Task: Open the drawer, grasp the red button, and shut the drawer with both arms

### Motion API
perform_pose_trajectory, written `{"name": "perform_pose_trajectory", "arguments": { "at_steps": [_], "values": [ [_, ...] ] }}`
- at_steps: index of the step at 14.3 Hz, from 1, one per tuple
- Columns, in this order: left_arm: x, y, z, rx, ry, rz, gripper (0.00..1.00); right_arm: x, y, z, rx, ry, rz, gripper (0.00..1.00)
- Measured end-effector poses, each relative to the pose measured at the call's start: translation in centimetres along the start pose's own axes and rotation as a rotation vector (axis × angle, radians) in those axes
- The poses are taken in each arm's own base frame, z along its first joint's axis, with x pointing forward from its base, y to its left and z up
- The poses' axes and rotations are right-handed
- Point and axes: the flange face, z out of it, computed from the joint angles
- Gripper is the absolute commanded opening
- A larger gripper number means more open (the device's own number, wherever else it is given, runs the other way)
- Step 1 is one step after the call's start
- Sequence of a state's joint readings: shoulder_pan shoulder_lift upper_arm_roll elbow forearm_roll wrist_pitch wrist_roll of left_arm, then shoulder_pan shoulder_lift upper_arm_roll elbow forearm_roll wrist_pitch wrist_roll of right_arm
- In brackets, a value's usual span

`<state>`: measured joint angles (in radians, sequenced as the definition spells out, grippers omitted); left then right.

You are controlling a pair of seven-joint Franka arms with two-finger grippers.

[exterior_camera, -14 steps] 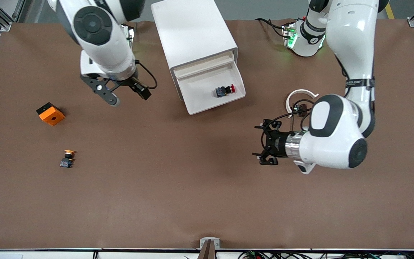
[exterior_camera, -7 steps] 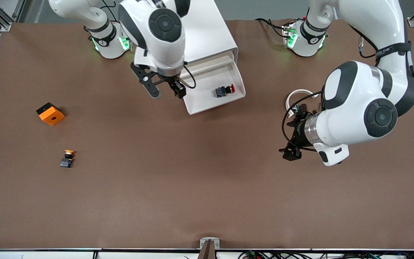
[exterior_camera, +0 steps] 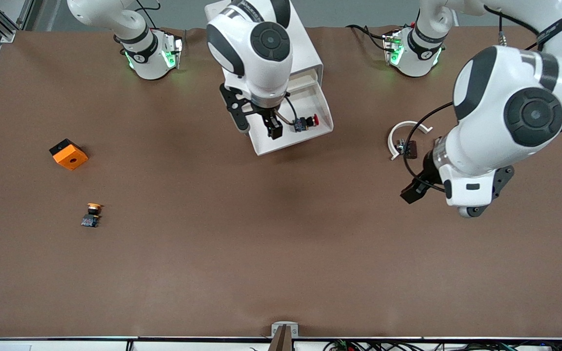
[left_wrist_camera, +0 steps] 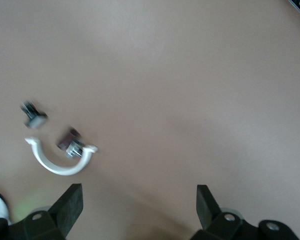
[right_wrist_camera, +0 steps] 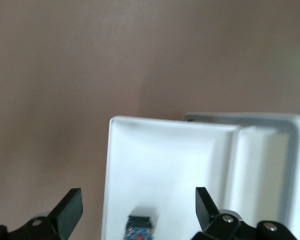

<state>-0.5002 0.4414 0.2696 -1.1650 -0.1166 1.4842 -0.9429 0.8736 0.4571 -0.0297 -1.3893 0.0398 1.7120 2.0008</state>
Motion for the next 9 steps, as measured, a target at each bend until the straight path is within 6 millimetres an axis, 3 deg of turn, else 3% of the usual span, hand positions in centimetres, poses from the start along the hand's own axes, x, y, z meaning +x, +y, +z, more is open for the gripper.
{"name": "perform_pose_trajectory", "arguments": {
  "at_steps": [3, 6, 9],
  "values": [
    [1.3, -2.4, -1.1, 0.02, -0.006, 0.1, 1.0, -2.7, -1.1, 2.8, 0.022, -0.005, 0.051, 1.0],
    [2.1, -3.4, -1.0, 0.023, -0.017, 0.194, 1.0, -5.0, -1.4, 5.2, 0.032, -0.006, 0.078, 1.0],
    [2.3, -4.5, -0.7, 0.028, -0.036, 0.282, 1.0, -6.5, -1.1, 6.3, 0.033, -0.005, 0.091, 1.0]
  ]
}}
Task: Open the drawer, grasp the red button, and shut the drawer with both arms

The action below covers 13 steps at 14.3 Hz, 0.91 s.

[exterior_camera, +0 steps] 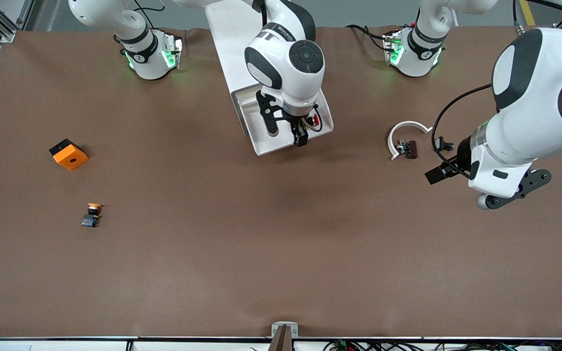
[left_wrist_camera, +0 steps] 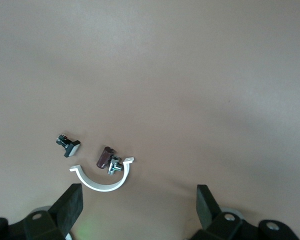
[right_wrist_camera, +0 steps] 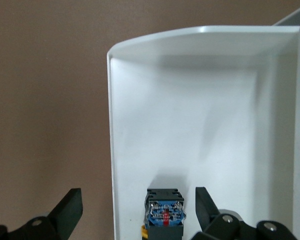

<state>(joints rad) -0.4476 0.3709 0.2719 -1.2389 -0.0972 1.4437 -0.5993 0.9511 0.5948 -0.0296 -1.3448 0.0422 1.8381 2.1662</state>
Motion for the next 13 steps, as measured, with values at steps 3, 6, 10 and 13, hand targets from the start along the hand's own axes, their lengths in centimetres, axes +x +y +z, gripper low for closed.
{"name": "perform_pose_trajectory", "arguments": {
  "at_steps": [3, 6, 10, 13],
  "values": [
    [-0.5, -1.8, 0.0, 0.016, -0.005, 0.077, 1.0, -0.7, 0.4, 0.3, -0.022, -0.024, 0.008, 1.0],
    [-1.2, -3.4, 0.5, 0.013, 0.005, 0.159, 1.0, -0.8, 0.3, 1.1, -0.037, -0.026, 0.015, 1.0],
    [-2.7, -4.7, 3.0, 0.028, 0.007, 0.263, 1.0, -1.2, 0.3, 1.9, -0.048, -0.039, 0.025, 1.0],
    [-4.4, -3.4, 4.5, 0.034, -0.008, 0.306, 1.0, -1.6, 0.3, 2.2, -0.047, -0.053, 0.029, 1.0]
  ]
}}
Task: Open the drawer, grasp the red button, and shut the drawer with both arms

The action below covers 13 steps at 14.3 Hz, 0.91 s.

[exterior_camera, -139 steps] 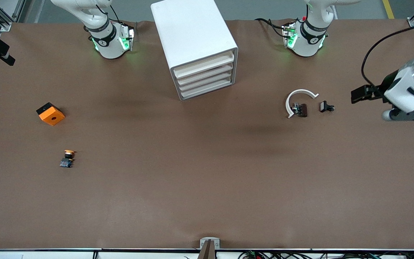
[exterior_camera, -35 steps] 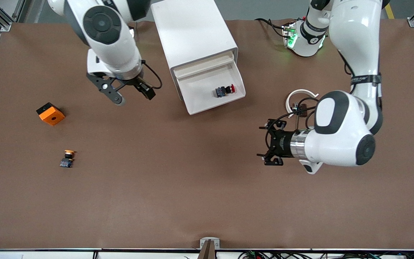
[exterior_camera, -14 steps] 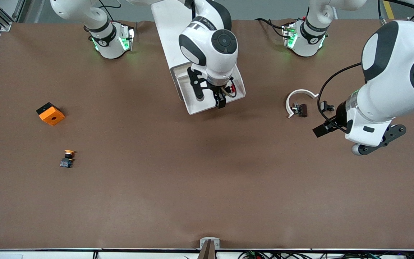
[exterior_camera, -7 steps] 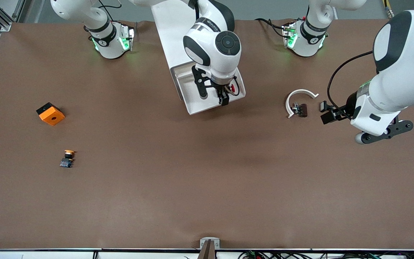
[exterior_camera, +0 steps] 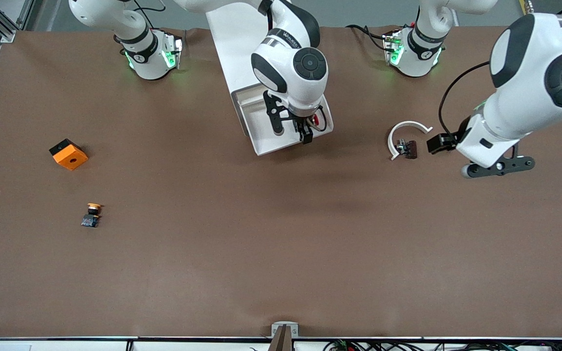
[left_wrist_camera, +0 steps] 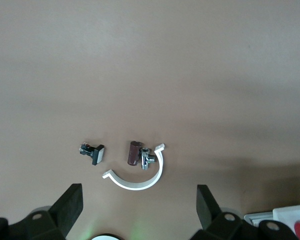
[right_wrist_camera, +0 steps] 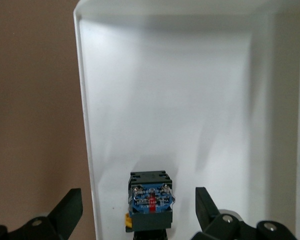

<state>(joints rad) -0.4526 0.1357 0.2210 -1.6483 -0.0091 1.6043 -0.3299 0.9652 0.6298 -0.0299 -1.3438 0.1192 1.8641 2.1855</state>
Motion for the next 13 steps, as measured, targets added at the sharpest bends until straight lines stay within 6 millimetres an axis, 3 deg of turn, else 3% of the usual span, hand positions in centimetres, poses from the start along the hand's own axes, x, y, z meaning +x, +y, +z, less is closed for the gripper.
{"name": "perform_pose_trajectory", "arguments": {
  "at_steps": [2, 5, 8, 9, 13],
  "values": [
    [-0.3, 1.9, 0.8, -0.005, 0.024, 0.033, 1.0, -0.4, 0.1, 0.4, 0.005, -0.004, -0.003, 0.9],
    [-1.5, 6.6, 2.4, -0.002, 0.036, 0.059, 1.0, -0.9, 0.3, 0.9, 0.001, -0.003, -0.009, 0.45],
    [-1.8, 9.8, 5.1, 0.001, 0.04, 0.04, 1.0, -1.2, 0.6, 1.0, 0.001, -0.002, -0.014, 0.07],
    [-1.8, 10.6, 6.0, 0.005, 0.035, 0.032, 1.0, -1.3, 0.6, 1.0, 0.002, -0.003, -0.015, 0.0],
    [-1.6, 12.8, 8.8, 0.015, 0.02, 0.017, 1.0, -1.4, 0.6, 0.9, 0.004, -0.004, -0.016, 0.0]
  ]
}}
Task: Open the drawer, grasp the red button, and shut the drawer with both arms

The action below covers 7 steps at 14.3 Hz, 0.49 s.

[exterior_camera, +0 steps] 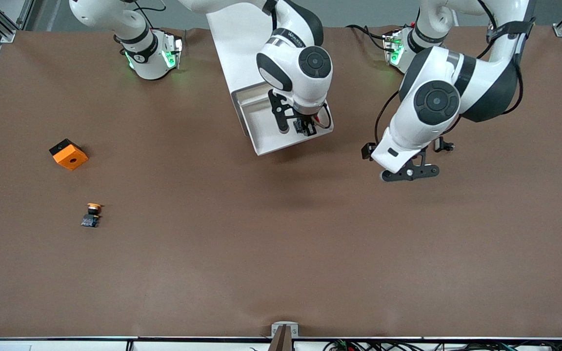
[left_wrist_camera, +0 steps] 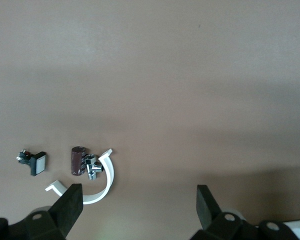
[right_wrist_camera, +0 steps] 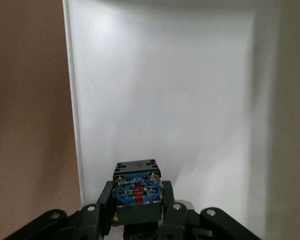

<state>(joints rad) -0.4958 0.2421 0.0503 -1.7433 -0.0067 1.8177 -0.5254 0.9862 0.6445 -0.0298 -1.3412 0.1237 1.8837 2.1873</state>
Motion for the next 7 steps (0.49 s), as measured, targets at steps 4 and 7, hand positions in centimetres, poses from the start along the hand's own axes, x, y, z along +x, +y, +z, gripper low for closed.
{"name": "perform_pose_trajectory", "arguments": {
  "at_steps": [4, 7],
  "values": [
    [0.9, 2.9, 3.9, -0.03, 0.012, 0.019, 1.0, 0.0, -0.5, -1.4, 0.027, -0.017, -0.02, 0.0],
    [1.8, 5.0, 7.2, -0.099, 0.009, 0.005, 1.0, 1.1, -1.4, -2.8, 0.019, -0.023, -0.125, 0.0]
  ]
}}
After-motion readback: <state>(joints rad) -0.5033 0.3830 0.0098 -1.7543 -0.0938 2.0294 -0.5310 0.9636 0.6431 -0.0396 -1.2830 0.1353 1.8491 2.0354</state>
